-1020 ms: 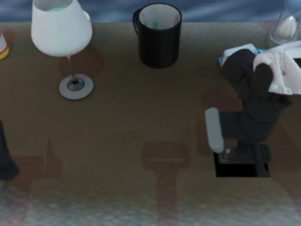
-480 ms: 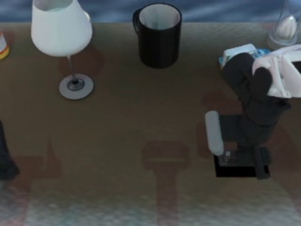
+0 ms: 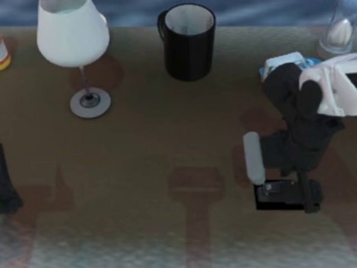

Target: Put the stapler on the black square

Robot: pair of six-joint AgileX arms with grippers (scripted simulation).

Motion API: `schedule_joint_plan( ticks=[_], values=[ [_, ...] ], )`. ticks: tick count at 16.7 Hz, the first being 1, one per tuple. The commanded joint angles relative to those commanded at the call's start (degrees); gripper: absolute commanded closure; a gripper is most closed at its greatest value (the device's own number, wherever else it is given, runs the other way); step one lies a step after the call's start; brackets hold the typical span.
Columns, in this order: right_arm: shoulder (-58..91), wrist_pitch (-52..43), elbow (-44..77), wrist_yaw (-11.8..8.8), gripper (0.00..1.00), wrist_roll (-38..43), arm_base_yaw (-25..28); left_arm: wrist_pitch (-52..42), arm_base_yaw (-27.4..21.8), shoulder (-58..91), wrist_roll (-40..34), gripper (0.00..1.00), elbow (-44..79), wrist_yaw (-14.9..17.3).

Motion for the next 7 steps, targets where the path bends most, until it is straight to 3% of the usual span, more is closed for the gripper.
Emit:
schedule_joint_plan(
  ticks=[2,7],
  values=[
    [0.00,0.00,0.00,0.00,0.00,0.00,0.00,0.00,0.00,0.00,0.00,0.00,0.00,0.00],
    [0.00,0.00,0.00,0.00,0.00,0.00,0.00,0.00,0.00,0.00,0.00,0.00,0.00,0.00]
  ],
)
